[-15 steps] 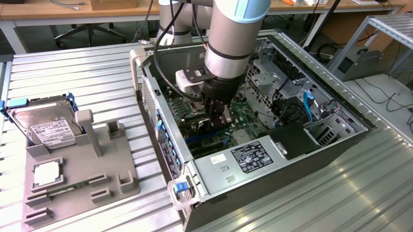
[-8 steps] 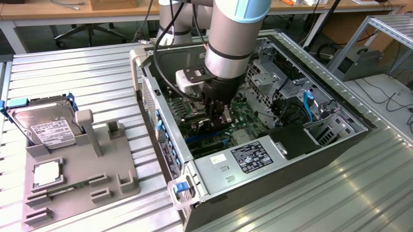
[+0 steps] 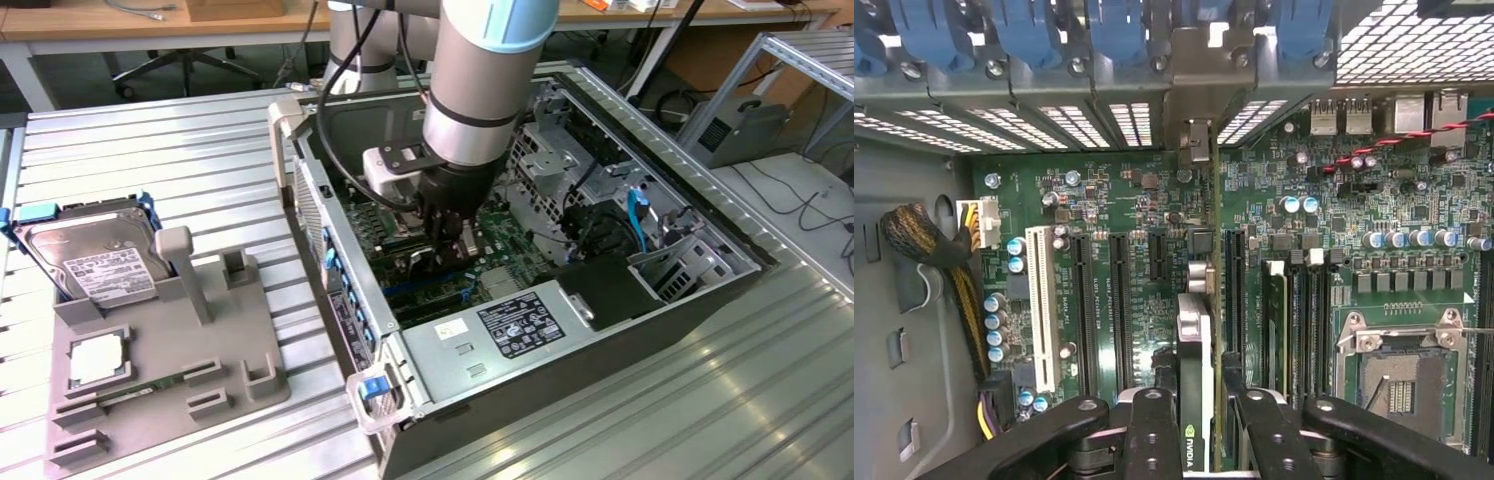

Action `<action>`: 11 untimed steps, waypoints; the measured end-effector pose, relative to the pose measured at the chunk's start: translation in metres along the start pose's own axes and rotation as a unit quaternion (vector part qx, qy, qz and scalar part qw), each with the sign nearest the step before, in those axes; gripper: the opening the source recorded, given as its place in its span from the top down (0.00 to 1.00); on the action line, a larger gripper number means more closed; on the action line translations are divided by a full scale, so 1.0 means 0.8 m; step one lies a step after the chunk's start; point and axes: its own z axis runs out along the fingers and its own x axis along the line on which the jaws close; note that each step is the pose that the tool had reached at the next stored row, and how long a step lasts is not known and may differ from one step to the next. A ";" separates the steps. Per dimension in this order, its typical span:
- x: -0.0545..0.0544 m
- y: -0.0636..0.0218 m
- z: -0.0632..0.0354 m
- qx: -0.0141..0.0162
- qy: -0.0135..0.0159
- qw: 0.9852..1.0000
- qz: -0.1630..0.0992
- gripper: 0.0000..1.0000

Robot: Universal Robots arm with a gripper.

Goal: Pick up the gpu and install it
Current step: 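Insert the gpu into the slot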

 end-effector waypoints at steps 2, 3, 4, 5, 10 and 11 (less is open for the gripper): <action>0.000 0.000 0.003 0.000 0.000 1.000 0.001 0.73; 0.000 0.000 0.003 0.000 0.000 1.000 0.001 0.73; 0.000 0.000 0.001 0.000 0.000 1.000 0.001 0.73; 0.000 0.000 -0.002 0.001 0.000 1.000 0.001 0.73; 0.000 0.000 0.004 0.001 -0.008 1.000 0.002 0.73; 0.000 0.000 0.004 0.000 -0.008 1.000 0.003 0.73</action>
